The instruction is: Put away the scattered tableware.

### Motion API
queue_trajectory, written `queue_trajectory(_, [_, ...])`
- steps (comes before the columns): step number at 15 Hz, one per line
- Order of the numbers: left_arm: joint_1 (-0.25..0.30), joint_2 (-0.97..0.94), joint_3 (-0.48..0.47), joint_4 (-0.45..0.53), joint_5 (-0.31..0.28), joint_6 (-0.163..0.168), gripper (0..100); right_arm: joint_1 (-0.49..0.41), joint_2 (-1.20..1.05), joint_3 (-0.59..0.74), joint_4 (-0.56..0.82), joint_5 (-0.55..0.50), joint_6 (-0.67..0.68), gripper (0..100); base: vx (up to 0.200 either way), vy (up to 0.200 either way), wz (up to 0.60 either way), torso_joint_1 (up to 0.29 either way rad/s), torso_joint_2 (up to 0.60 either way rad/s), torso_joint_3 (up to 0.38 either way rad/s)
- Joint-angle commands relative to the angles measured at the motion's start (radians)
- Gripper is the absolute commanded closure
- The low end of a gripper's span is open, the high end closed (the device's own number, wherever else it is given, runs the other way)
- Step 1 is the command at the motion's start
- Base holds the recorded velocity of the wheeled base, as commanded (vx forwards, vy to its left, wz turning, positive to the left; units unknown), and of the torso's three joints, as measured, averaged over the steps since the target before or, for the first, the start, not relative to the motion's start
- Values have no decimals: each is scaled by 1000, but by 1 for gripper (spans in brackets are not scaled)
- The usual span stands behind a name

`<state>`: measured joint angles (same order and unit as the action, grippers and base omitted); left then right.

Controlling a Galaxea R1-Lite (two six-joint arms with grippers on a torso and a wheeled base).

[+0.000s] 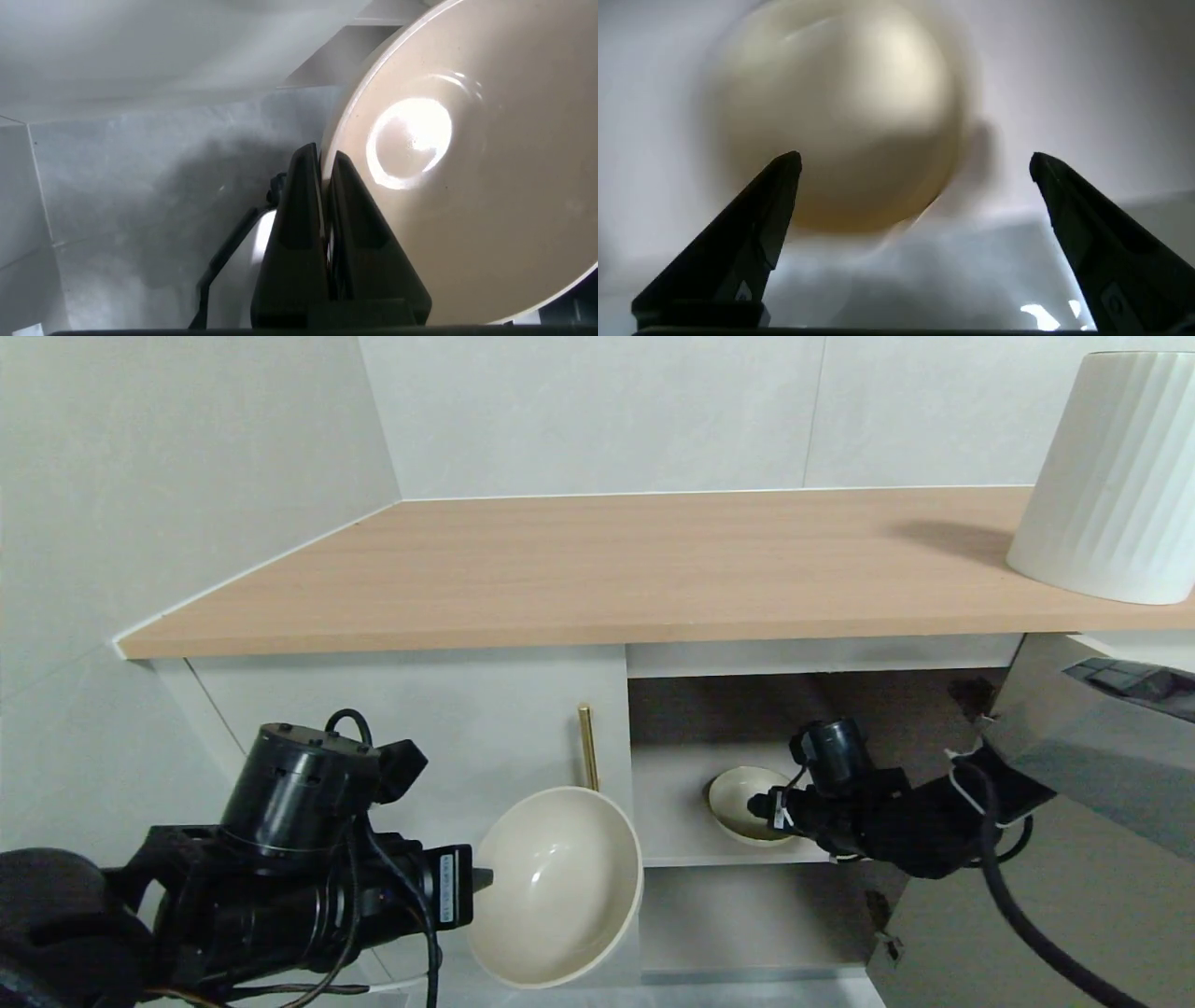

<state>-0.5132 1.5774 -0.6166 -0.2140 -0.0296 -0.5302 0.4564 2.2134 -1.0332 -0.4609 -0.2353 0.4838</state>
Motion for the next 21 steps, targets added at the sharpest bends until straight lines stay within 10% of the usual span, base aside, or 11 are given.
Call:
queue_trajectory(1, [-74, 87, 0, -25, 28, -45, 100, 88, -250, 165, 5, 146, -59, 0, 0, 0, 0, 0, 0, 0])
queue_trajectory(7, [-235, 302, -52, -22, 254, -197, 100, 277, -577, 338, 111, 291, -200, 0, 0, 0, 0, 0, 0, 0])
queue_trajectory(21, [-320, 253, -52, 15, 255, -189, 100, 393, -368, 338, 87, 143, -223, 0, 0, 0, 0, 0, 0, 0])
